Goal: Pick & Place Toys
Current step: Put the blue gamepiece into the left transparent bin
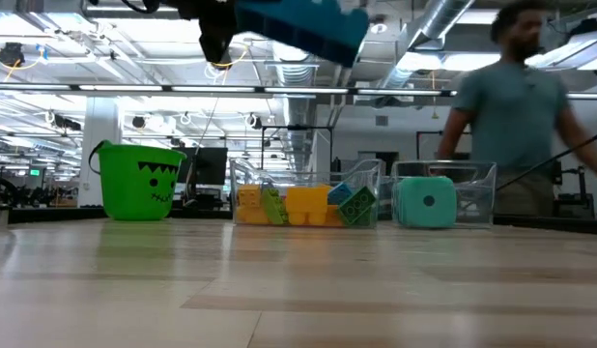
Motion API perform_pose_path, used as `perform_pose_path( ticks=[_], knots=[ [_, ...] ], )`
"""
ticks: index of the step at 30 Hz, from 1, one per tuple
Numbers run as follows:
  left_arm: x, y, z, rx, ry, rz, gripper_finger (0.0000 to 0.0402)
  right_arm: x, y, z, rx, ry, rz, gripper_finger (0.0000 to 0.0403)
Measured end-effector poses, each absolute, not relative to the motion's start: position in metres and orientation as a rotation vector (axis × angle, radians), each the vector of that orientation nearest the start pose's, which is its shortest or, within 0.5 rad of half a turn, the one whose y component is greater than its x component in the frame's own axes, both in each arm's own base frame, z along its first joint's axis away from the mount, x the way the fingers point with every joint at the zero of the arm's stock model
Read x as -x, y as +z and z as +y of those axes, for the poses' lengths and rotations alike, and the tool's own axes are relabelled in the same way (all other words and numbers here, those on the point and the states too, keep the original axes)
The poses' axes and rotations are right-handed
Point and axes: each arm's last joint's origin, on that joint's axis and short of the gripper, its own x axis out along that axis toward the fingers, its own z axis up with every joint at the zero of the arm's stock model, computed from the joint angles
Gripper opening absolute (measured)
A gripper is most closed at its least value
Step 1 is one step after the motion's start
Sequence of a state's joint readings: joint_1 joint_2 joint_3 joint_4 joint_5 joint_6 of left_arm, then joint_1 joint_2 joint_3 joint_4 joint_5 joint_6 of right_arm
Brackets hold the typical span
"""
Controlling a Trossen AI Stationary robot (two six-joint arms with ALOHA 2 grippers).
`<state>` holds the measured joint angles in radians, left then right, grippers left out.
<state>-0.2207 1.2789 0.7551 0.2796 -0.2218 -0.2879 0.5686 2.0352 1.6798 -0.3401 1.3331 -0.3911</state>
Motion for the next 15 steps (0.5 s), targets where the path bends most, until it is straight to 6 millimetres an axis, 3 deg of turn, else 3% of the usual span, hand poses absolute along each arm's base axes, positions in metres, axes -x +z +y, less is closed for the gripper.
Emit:
perform_pose_path(
  ticks=[8, 15],
  knots=[
    [-0.273, 0.251, -0.039, 0.238, 0.168, 0.337, 0.0126, -0.367, 0.291, 0.23, 0.87, -0.675, 0.481, 0.0346],
    [-0.249, 0.25, -0.027, 0.225, 0.375, 0.465, 0.0126, -0.333, 0.282, 0.253, 0.837, -0.586, 0.479, 0.0345]
  ],
)
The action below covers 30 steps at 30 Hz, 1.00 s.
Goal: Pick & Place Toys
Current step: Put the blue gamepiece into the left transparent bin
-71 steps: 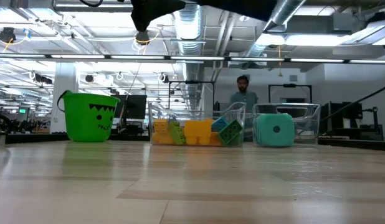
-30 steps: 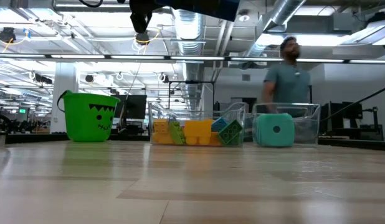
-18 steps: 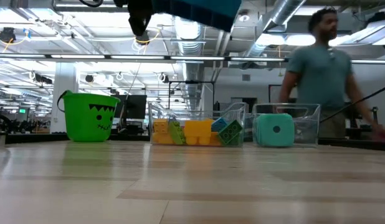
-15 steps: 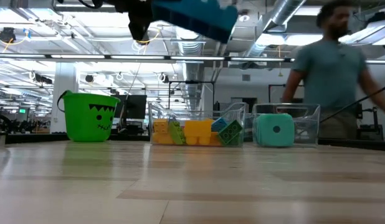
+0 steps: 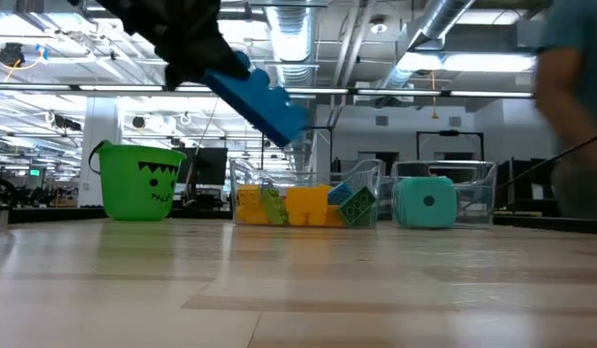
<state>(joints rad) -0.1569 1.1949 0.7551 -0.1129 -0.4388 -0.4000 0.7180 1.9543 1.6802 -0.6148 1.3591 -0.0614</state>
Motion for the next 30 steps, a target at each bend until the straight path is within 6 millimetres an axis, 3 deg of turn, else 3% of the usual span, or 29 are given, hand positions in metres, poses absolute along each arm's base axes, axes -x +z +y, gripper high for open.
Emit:
perform_pose_path(
  ticks=[7, 13, 20, 30],
  knots=[
    [-0.235, 0.265, -0.029, 0.211, 0.498, 0.367, 0.0126, -0.294, 0.267, 0.262, 0.673, -0.502, 0.553, 0.0343],
    [-0.257, 0.261, -0.015, 0.156, 0.558, 0.29, 0.0126, -0.266, 0.25, 0.264, 0.465, -0.524, 0.605, 0.0338],
    [-0.28, 0.245, 0.036, 0.12, 0.624, 0.297, 0.0126, -0.254, 0.216, 0.255, 0.407, -0.584, 0.605, 0.0336],
    [-0.289, 0.214, 0.104, 0.238, 0.52, 0.339, 0.0126, -0.265, 0.194, 0.23, 0.383, -0.652, 0.684, 0.0336]
  ],
)
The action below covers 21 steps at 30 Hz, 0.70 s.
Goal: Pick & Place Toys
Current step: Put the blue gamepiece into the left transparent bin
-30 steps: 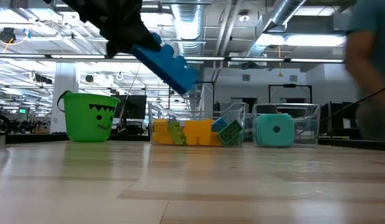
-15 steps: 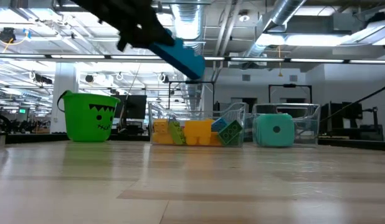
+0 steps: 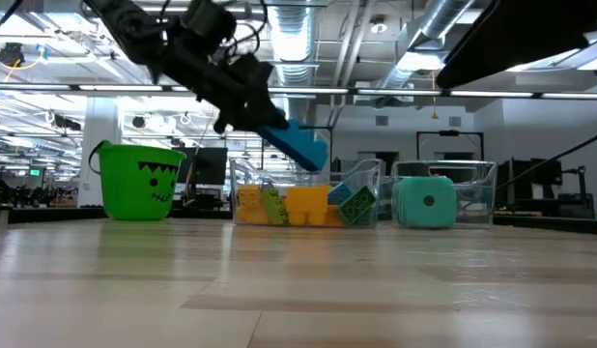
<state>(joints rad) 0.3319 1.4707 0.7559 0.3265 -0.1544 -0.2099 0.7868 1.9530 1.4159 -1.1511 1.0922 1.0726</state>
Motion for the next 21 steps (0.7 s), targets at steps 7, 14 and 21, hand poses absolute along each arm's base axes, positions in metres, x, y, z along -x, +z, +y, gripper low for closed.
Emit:
perform_pose_path(
  ticks=[7, 14, 21],
  knots=[
    [-0.284, 0.201, 0.128, 0.285, 0.525, 0.382, 0.0126, -0.268, 0.193, 0.233, 0.394, -0.626, 0.683, 0.0336],
    [-0.284, 0.201, 0.129, 0.289, 0.514, 0.381, 0.0126, -0.268, 0.193, 0.233, 0.388, -0.625, 0.679, 0.0336],
    [-0.284, 0.201, 0.129, 0.29, 0.515, 0.381, 0.0146, -0.27, 0.193, 0.232, 0.396, -0.622, 0.683, 0.0336]
  ],
)
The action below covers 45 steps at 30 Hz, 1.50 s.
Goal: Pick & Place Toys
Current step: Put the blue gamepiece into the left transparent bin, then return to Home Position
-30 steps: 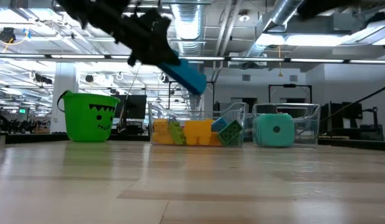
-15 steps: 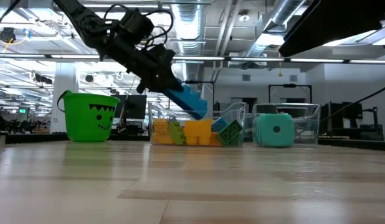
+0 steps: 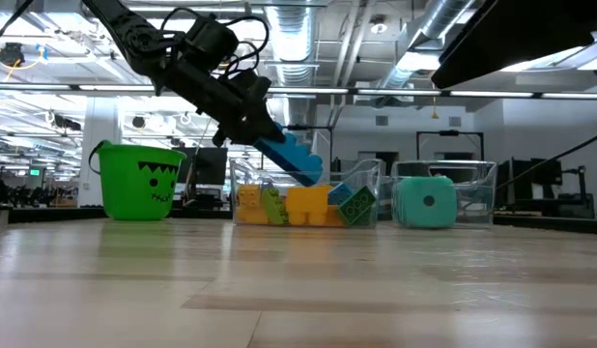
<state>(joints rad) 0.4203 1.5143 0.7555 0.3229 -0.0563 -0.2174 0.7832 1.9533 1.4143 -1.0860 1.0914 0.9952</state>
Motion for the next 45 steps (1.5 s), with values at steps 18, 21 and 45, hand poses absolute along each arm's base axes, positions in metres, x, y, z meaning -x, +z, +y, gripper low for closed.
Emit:
perform_pose_path(
  ticks=[18, 21, 45],
  knots=[
    [-0.28, 0.221, 0.127, 0.286, 0.575, 0.265, 0.0254, -0.275, 0.192, 0.232, 0.393, -0.602, 0.701, 0.0336],
    [-0.275, 0.241, 0.118, 0.29, 0.491, 0.201, 0.0271, -0.275, 0.192, 0.232, 0.393, -0.602, 0.702, 0.0336],
    [-0.173, 0.206, -0.017, 0.07, 0.036, 0.028, 0.0011, -0.271, 0.191, 0.227, 0.275, -0.65, 0.751, 0.0336]
  ],
)
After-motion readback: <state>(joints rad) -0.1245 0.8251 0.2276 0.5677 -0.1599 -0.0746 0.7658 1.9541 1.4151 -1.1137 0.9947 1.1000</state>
